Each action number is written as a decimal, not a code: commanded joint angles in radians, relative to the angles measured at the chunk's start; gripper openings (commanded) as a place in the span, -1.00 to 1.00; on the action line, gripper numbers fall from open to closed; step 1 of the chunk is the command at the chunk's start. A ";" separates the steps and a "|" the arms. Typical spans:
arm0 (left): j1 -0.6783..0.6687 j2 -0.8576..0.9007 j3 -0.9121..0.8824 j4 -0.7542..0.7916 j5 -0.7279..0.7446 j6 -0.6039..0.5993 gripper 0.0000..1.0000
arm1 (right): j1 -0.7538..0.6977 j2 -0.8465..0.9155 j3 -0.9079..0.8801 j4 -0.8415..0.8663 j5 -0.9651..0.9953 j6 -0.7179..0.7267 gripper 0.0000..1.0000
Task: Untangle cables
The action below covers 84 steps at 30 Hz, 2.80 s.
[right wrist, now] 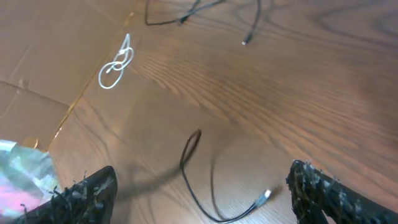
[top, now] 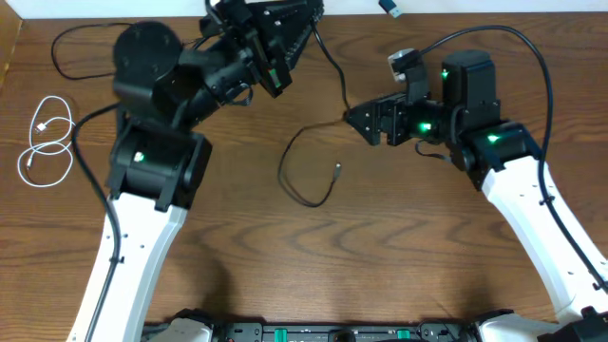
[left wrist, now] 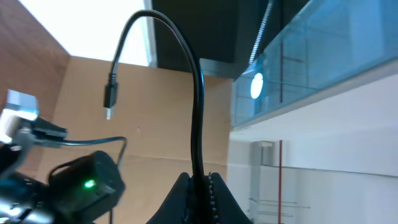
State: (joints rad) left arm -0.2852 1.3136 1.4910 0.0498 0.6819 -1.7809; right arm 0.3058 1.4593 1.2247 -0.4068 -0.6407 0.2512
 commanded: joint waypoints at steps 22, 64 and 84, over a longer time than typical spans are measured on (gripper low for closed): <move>0.000 -0.033 0.028 0.014 -0.141 -0.150 -0.85 | 0.082 -0.191 0.011 -0.076 0.037 -0.055 0.82; -0.002 -0.042 0.028 0.177 -0.117 -0.307 -0.85 | 0.200 -0.138 0.009 -0.128 0.126 -0.245 -0.24; -0.002 -0.042 0.028 0.177 -0.117 -0.307 -0.85 | 0.200 -0.138 0.009 -0.102 0.103 -0.244 -0.79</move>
State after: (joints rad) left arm -0.2852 1.2919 1.4910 0.2169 0.5549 -2.0235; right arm 0.4999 1.3216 1.2274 -0.5095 -0.5262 0.0120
